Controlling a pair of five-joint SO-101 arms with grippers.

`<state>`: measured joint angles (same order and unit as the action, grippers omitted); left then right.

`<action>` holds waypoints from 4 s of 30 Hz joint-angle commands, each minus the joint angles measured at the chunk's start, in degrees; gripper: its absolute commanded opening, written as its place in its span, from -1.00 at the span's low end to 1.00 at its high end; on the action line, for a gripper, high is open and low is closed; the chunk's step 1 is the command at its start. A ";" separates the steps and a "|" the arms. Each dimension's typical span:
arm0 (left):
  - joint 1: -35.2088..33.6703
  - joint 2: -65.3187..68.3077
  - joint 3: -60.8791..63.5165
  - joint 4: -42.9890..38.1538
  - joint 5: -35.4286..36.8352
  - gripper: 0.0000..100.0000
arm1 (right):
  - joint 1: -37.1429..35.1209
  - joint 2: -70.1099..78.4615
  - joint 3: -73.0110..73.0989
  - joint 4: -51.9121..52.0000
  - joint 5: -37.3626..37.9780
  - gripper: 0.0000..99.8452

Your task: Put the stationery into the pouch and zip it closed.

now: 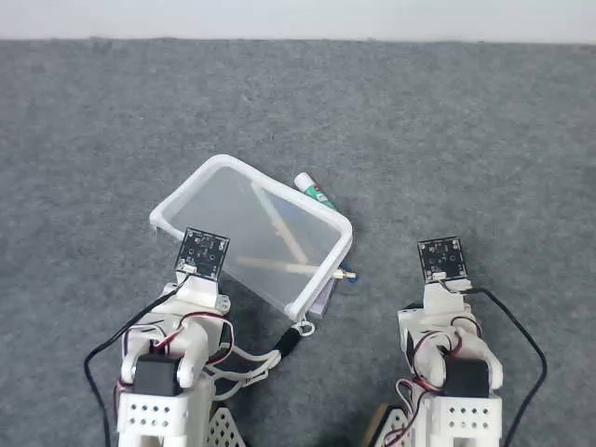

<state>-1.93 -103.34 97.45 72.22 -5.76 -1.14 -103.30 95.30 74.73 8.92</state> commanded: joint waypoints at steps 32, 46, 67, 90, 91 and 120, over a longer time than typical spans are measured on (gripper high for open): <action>1.41 -1.14 -0.92 0.26 -0.18 -0.98 | 0.31 -0.48 1.14 0.22 -0.70 -0.98; 1.05 -1.23 -8.57 -0.09 -0.35 -0.98 | 0.31 -0.48 1.14 0.22 -0.44 -0.98; -11.34 -1.23 -9.27 -4.66 -0.26 -0.97 | -0.22 0.40 -30.07 0.75 -1.85 -0.99; -24.26 -1.23 -12.35 -3.60 12.66 -0.45 | -35.74 51.12 -40.44 -5.41 -23.12 -0.99; -24.26 -1.23 -12.35 -3.60 12.57 -0.45 | -36.62 53.05 -40.44 -6.81 -23.91 -0.99; -24.44 -1.23 -12.35 -3.60 12.48 -0.45 | -38.81 78.02 -53.71 -27.21 -27.60 -0.69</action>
<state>-26.11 -103.34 88.92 70.55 5.58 -37.98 -24.62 45.63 43.43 -17.71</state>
